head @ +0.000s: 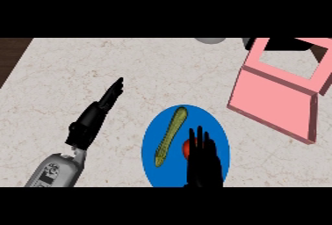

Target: Pick the tomato from the plate and place it in the cardboard box

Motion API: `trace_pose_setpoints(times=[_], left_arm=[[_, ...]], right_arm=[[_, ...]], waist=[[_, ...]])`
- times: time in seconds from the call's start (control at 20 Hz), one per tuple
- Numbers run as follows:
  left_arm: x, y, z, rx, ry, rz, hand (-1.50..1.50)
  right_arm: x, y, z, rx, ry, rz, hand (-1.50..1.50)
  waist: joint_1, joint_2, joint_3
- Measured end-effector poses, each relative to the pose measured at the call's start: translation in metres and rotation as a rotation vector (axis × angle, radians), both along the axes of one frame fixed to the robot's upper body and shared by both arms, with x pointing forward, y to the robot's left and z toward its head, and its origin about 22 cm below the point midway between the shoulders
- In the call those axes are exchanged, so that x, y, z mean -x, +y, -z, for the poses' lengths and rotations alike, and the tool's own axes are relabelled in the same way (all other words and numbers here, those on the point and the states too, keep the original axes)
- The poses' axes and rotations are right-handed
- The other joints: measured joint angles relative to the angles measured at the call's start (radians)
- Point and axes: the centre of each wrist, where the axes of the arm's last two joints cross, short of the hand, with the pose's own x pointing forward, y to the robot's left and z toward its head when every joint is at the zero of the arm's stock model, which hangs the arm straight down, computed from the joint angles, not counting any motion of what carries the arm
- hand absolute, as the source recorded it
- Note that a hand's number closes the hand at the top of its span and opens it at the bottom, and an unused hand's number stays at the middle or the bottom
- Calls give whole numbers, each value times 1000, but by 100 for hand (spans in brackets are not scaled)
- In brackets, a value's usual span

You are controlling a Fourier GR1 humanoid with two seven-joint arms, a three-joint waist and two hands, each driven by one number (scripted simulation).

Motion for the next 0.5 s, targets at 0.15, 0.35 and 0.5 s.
trace_pose_setpoints(times=[0.15, 0.35, 0.5], left_arm=[[-6, 1, -3, 4, 7, -5, 0], [-1, 2, -7, 4, 7, 0, 0], [1, 3, -1, 7, 11, -1, 0]], right_arm=[[-7, 1, -1, -11, -1, -3, 150], [-17, -2, 1, -7, -5, -5, 150], [-19, 1, 1, 14, -30, -14, 150]], waist=[[-1, -2, -1], [0, -7, -2], [-1, -7, -3]])
